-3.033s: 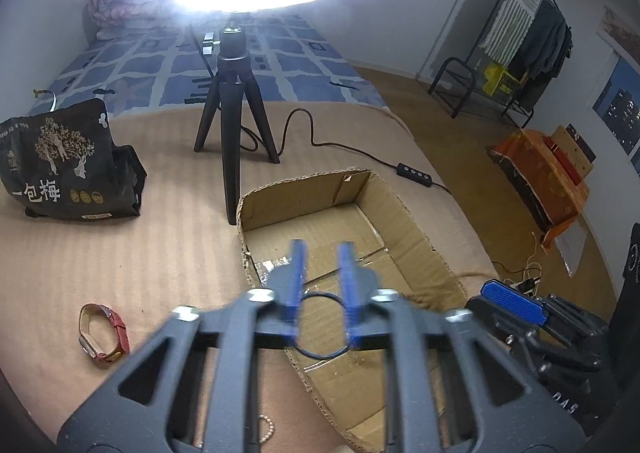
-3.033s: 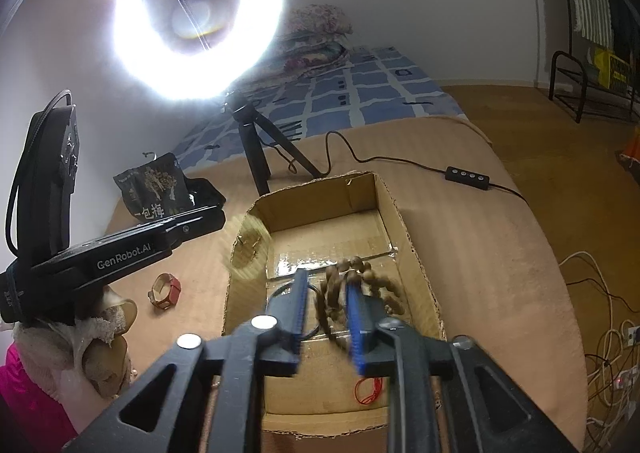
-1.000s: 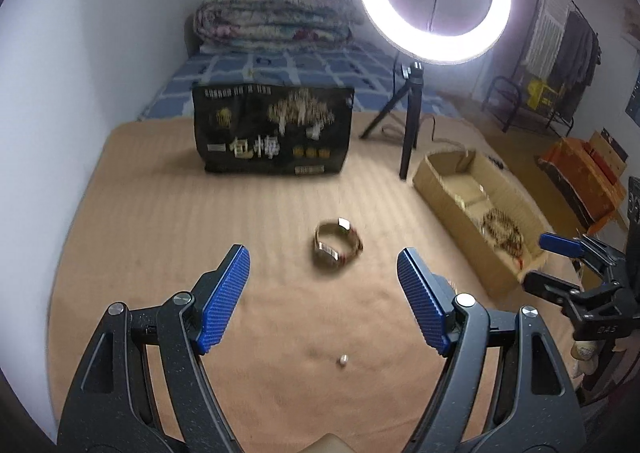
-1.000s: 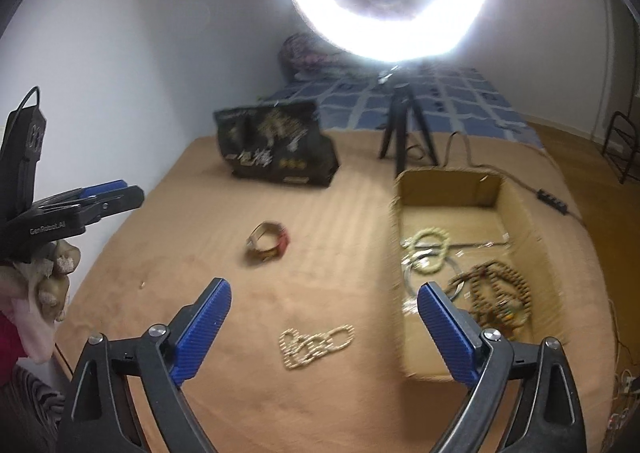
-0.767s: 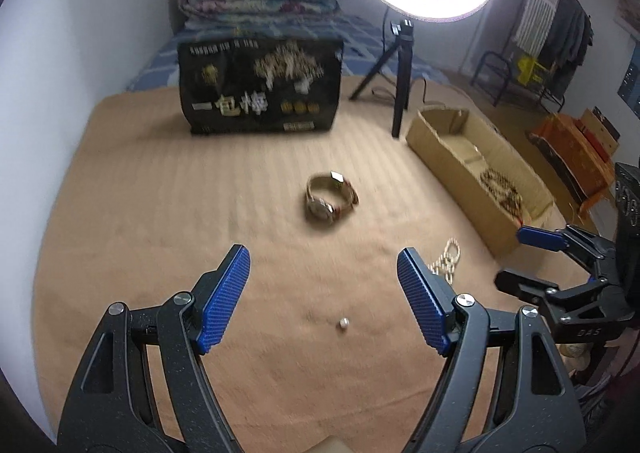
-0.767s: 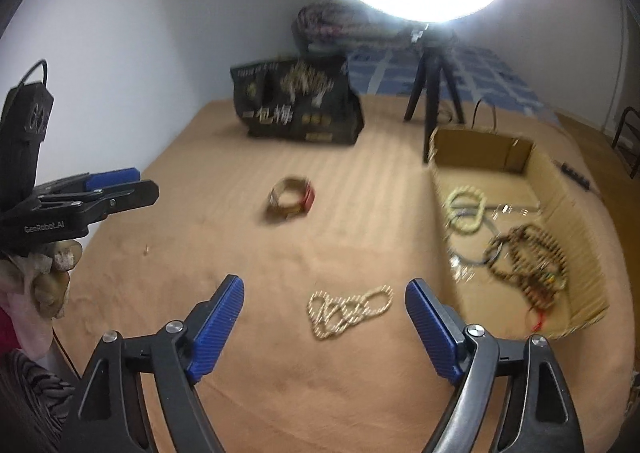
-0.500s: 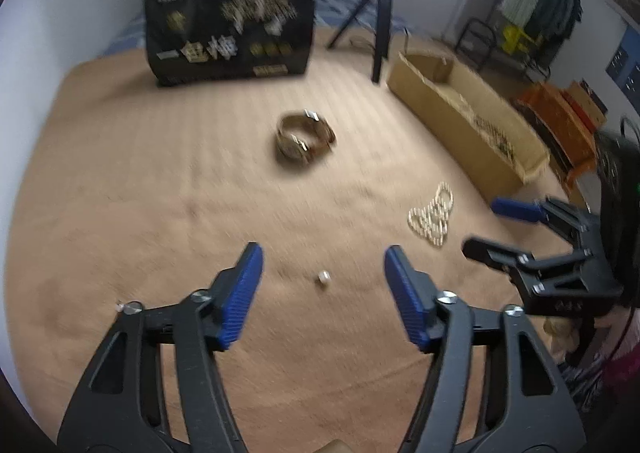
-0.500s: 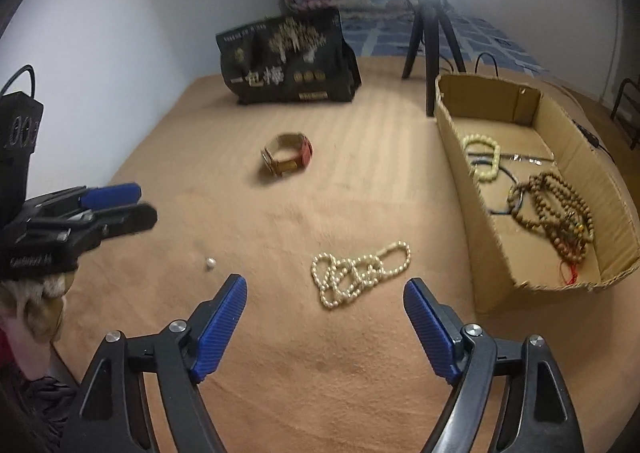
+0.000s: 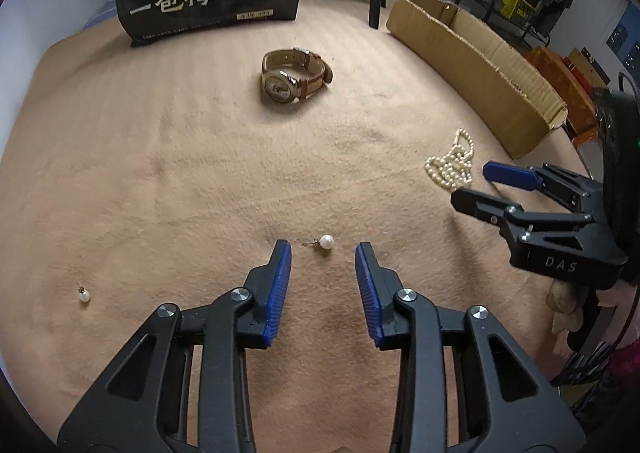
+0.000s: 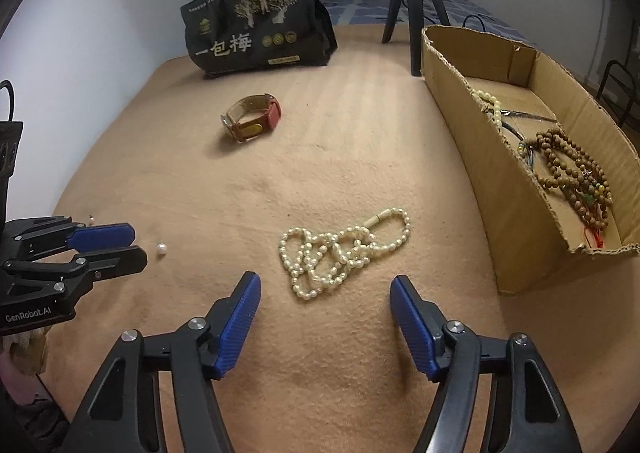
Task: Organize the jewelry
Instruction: 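Move the left tool to the white pearl earring while the right tool approaches the pearl strand, then close the left tool on the pearl earring while the right tool grips the pearl strand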
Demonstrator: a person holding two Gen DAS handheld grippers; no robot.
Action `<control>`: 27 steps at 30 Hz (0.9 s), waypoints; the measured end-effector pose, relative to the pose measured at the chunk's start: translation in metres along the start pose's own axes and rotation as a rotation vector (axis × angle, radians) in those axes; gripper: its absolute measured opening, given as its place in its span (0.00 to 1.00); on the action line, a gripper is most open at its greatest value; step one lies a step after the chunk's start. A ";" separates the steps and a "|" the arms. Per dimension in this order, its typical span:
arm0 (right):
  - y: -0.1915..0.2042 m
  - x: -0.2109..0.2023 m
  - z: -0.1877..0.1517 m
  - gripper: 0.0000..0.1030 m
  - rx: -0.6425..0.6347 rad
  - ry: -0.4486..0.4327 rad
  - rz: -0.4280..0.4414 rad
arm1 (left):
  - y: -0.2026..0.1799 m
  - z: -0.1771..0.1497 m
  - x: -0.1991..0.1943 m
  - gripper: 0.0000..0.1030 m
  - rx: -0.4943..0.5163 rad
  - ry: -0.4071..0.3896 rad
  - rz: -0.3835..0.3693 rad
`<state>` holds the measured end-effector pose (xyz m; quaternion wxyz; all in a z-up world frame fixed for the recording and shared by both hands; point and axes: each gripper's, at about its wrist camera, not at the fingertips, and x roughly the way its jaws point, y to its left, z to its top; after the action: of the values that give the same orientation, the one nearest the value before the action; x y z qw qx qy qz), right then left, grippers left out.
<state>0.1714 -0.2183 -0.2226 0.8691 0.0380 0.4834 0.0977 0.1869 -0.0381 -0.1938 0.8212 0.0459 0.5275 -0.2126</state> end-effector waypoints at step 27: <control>0.024 0.019 0.008 0.17 -0.155 -0.033 -0.051 | -0.001 0.005 0.022 0.15 0.034 0.012 0.036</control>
<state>0.1843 -0.1908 -0.2304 0.8794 -0.0403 0.4610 0.1122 0.1983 -0.0467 -0.2112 0.8209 0.0704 0.5279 -0.2064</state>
